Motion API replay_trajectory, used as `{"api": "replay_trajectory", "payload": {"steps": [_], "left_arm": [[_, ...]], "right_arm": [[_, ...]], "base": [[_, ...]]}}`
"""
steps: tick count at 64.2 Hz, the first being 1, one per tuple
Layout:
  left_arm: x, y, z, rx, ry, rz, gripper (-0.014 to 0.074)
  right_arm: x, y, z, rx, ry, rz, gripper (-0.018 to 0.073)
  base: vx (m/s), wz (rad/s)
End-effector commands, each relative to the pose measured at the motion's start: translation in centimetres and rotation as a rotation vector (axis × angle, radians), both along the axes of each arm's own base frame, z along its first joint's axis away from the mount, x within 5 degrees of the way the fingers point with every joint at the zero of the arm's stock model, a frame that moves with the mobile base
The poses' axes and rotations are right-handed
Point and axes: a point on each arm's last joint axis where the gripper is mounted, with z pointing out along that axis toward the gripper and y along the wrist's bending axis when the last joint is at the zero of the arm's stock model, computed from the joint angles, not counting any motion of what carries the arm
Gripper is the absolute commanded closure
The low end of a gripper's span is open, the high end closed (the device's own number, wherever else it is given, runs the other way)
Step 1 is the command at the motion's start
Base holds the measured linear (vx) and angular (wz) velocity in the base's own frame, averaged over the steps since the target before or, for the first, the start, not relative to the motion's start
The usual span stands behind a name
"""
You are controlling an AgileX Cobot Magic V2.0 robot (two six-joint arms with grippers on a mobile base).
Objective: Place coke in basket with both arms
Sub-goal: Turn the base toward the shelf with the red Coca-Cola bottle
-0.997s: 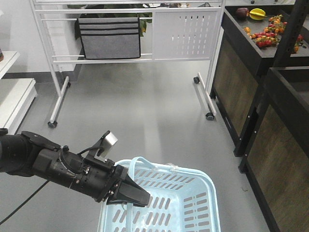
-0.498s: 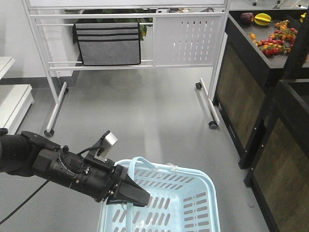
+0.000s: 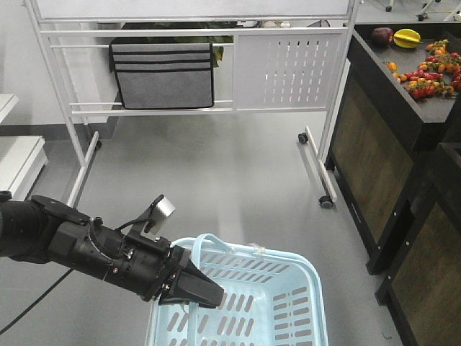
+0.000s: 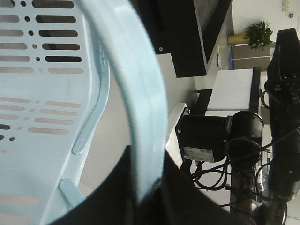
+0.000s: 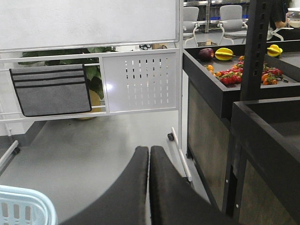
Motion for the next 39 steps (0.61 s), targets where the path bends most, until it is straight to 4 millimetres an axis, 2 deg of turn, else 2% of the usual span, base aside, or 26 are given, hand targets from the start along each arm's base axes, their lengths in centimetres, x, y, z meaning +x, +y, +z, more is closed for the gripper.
{"api": "replay_trajectory", "payload": {"steps": [1, 39], "left_arm": [[-0.17, -0.40, 3.00, -0.126, -0.042, -0.016, 0.0602], [-0.17, -0.40, 3.00, -0.126, -0.042, -0.016, 0.0602]], "right_arm": [[-0.06, -0.03, 0.42, -0.015, -0.083, -0.006, 0.0568], [-0.06, -0.03, 0.42, -0.015, -0.083, -0.006, 0.0568]], "base": [[0.22, -0.04], [0.22, 0.02]]}}
